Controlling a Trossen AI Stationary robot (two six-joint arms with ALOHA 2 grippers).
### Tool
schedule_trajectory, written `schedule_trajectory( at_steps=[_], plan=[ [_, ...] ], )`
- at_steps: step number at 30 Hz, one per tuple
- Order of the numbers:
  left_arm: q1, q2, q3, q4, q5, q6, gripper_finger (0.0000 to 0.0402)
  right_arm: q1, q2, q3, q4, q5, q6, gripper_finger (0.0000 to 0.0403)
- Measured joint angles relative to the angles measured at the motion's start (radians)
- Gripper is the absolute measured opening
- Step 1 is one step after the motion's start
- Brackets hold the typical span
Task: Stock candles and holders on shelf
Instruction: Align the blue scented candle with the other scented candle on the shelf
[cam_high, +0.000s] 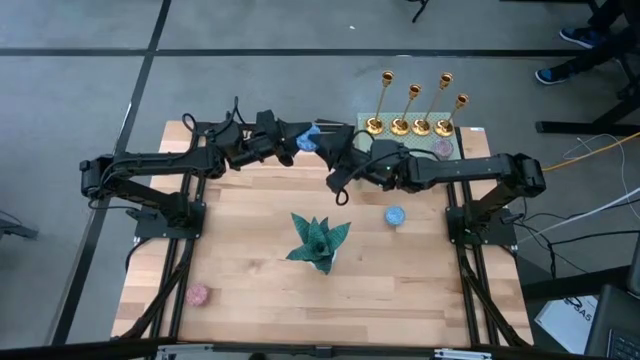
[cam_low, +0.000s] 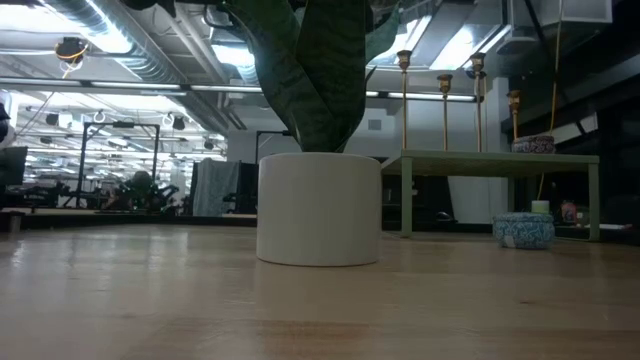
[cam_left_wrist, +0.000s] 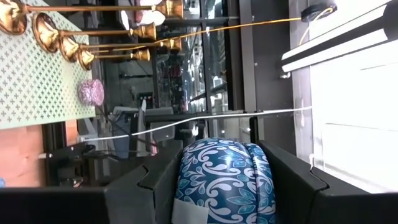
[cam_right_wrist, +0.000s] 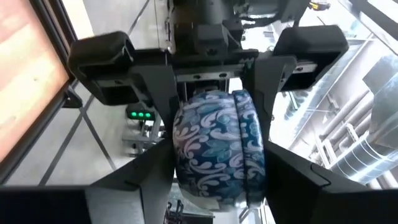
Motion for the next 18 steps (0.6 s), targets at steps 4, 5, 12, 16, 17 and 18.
schedule_trajectory(
  at_steps=[4, 5, 12, 16, 17, 18],
  plan=[
    [0.001, 0.0, 0.0, -0.004, -0.001, 0.0, 0.0185, -0.002, 0.0, 0.0, -0.003, -0.003, -0.005, 0.0201],
    [0.001, 0.0, 0.0, -0.008, -0.001, 0.0, 0.0185, -0.003, 0.0, 0.0, -0.007, -0.002, -0.007, 0.0193],
    [0.004, 0.0, 0.0, -0.011, 0.011, 0.04, 0.0193, -0.002, -0.001, 0.0, -0.019, 0.008, -0.017, 0.0172],
    [0.013, 0.0, 0.0, -0.006, 0.031, 0.152, 0.021, 0.008, -0.001, 0.0, -0.006, 0.02, 0.067, 0.017],
    [0.018, 0.0, 0.0, -0.005, 0.038, 0.171, 0.0215, 0.013, -0.001, 0.0, 0.0, 0.026, 0.093, 0.017],
    [0.023, 0.0, 0.0, -0.005, 0.046, 0.19, 0.0219, 0.019, -0.001, 0.0, 0.003, 0.038, 0.119, 0.017]
  ],
)
